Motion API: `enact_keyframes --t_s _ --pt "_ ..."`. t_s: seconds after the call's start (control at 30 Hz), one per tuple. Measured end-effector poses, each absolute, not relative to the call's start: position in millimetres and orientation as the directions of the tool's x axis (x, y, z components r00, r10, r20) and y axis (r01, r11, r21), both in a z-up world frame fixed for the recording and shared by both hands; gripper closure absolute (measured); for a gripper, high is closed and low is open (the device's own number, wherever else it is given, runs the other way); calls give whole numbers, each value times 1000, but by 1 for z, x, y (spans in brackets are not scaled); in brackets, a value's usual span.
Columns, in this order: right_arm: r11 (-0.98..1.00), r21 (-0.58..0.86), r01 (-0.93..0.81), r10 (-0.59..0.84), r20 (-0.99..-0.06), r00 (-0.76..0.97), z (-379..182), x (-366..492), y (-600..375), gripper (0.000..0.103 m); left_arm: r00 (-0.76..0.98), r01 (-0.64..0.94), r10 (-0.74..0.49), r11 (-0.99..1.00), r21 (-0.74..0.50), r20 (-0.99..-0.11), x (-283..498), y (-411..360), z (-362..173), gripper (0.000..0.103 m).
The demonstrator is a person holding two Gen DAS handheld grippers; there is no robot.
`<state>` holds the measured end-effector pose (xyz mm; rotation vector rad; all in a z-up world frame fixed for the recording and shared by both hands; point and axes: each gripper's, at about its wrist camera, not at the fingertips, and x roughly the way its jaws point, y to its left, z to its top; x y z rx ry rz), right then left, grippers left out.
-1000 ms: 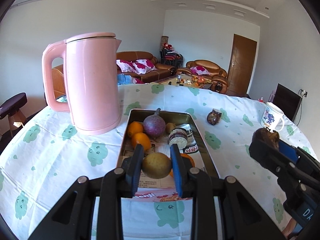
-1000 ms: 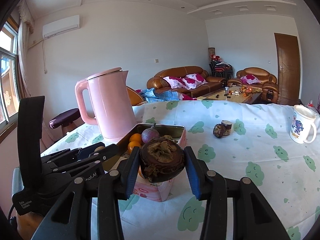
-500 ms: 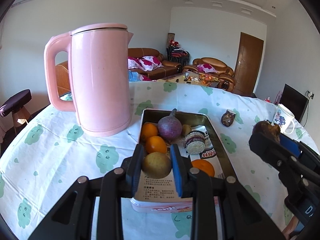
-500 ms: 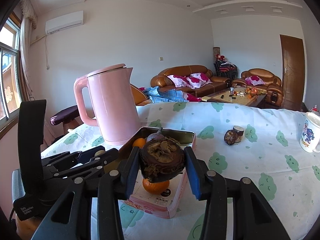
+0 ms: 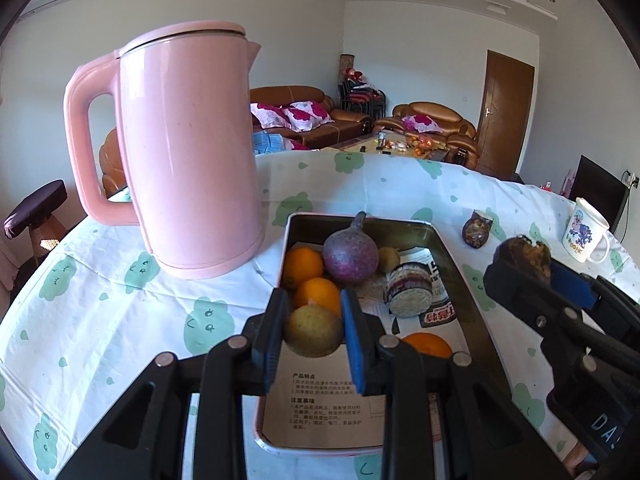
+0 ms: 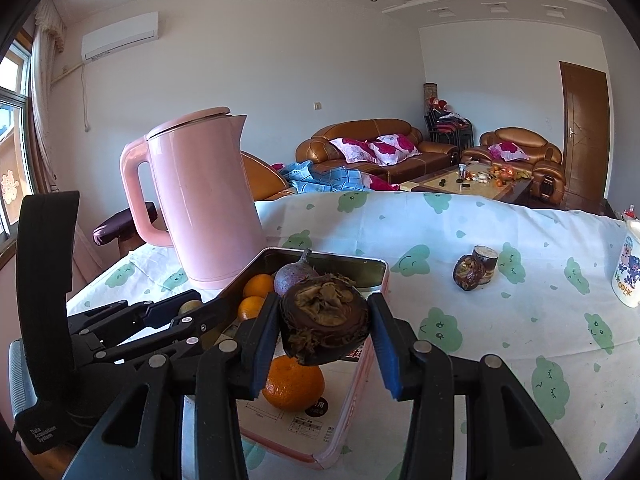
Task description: Organize fruits
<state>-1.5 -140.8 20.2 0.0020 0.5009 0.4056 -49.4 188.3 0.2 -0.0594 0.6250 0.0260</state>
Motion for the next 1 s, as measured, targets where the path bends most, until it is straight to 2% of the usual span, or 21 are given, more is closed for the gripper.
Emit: enact_keyframes --t_s 0.6,0.83,0.93,1.0 --pt "928 58 -367 339 -537 772 -3 29 -127 57 777 -57 39 998 -9 -628 -21 181 -17 74" --pt "921 111 -372 367 -561 742 -9 40 -132 56 775 -49 48 999 17 -631 -15 177 -20 74" --pt "913 150 -379 395 -554 733 -9 43 -137 54 774 -40 38 999 12 -632 -13 175 -21 73" --pt "905 184 -383 418 -546 726 -9 44 -141 48 775 -44 40 999 9 -631 -13 176 -20 73"
